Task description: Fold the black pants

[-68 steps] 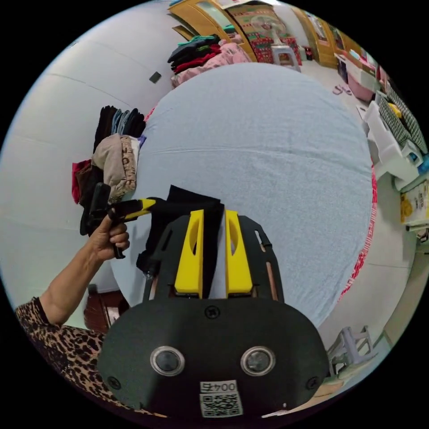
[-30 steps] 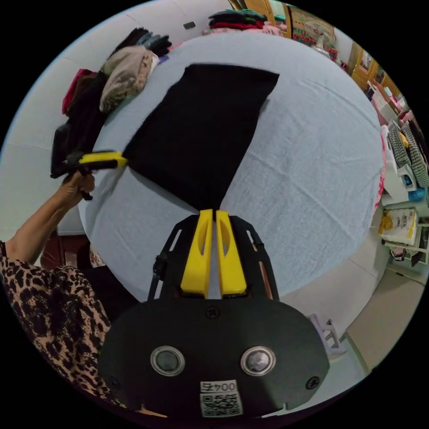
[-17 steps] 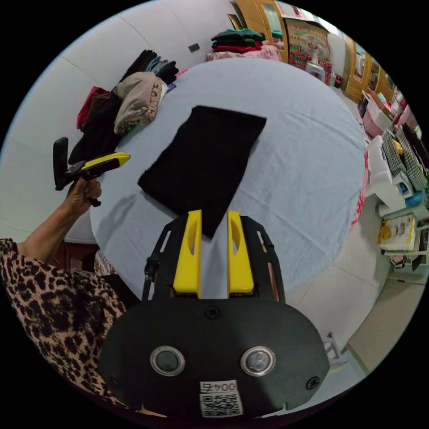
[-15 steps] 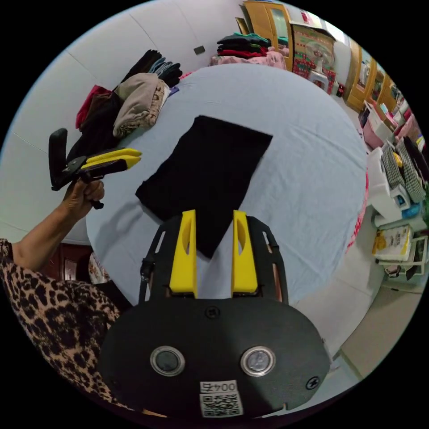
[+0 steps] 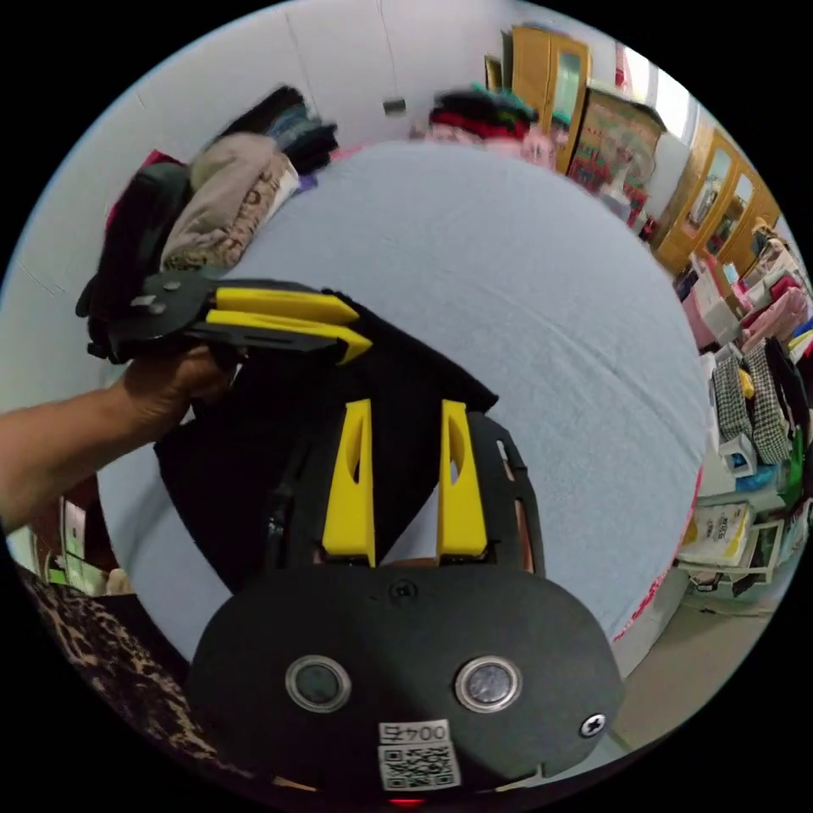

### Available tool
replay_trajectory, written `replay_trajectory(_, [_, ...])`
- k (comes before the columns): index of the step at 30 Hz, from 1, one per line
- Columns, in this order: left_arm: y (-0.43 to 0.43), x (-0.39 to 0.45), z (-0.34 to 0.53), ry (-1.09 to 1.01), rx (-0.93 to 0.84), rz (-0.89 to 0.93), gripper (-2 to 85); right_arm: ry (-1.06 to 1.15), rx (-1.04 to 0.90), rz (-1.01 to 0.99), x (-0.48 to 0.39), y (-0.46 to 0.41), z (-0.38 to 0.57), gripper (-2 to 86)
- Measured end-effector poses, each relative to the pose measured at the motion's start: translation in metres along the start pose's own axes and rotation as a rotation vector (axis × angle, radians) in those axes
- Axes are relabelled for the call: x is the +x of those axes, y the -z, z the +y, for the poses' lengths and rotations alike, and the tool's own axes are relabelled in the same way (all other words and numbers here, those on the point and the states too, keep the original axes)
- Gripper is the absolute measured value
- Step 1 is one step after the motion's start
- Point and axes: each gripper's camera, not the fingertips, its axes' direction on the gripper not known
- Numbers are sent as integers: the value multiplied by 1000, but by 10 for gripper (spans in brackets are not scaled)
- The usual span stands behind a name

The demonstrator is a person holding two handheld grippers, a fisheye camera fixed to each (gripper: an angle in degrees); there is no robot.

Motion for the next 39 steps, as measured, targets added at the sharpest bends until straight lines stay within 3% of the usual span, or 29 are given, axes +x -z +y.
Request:
replay_trajectory(5, [-1, -5, 14, -7, 75, -54, 85, 11, 149, 21, -2, -1, 25, 115])
replay_trajectory(22, [4, -67, 33, 21, 78, -22, 76, 38, 177, 75, -6, 20, 42, 121])
replay_trajectory(27, [12, -100, 33, 54, 13, 58, 79, -7, 96, -12, 4, 34, 42, 134])
replay_trajectory(30, [41, -118, 42, 72, 83, 86, 88, -18, 116, -16, 3, 43, 50, 158])
replay_trajectory(35, [90, -148, 98, 161, 176, 202, 102, -26, 154, 10, -11, 51, 66, 180])
replay_trajectory(39, [100, -156, 158, 221, 139, 241, 103, 12, 188, 87, -19, 53, 83, 180])
